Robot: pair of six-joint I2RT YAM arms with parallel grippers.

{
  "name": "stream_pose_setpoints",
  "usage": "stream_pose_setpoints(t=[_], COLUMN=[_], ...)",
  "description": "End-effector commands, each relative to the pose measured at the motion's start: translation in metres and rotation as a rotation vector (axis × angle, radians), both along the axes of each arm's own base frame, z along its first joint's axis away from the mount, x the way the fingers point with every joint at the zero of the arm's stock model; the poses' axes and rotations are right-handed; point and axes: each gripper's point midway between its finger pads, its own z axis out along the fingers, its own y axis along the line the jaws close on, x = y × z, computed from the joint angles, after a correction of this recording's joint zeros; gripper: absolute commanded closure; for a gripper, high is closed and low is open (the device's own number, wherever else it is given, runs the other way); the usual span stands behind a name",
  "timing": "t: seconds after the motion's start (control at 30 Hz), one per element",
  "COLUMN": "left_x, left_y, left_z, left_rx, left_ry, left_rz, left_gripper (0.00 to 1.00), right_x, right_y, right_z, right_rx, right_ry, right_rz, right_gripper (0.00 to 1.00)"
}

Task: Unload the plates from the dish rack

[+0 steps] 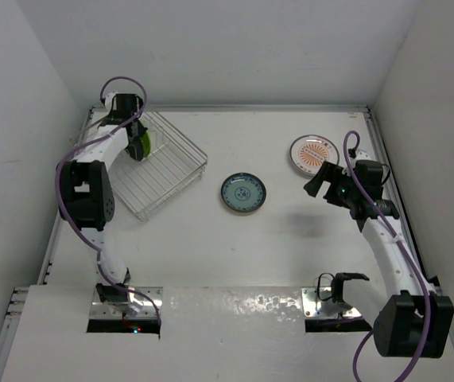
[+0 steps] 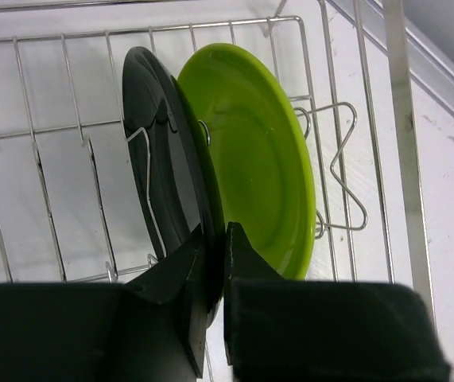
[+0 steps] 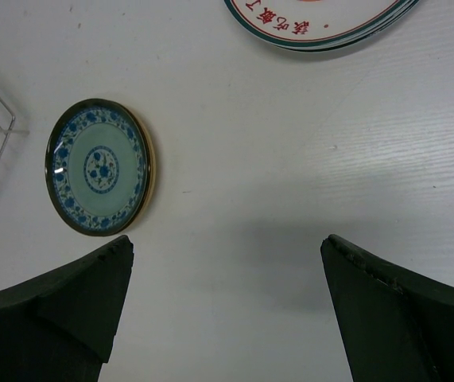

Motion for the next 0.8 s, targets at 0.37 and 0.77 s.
stream_pose_setpoints(t=[0.37,0.77], left_x=[0.003,-0.071], left_y=[0.001,-0.286], left_z=[0.188,0.178], left_rx=[0.185,0.320], left_ry=[-0.254,-0.240], left_rz=[-0.203,-0.798], left_gripper=[1.00,0.99], right_x=[0.005,-0.022], right_y=[-0.005,-0.062], right_z=[0.015,0.075], right_rx=[-0.020,-0.126], right_ry=[-0.064,-0.180], right_rz=[-0.020,-0.391], right_gripper=[0.01,0.01])
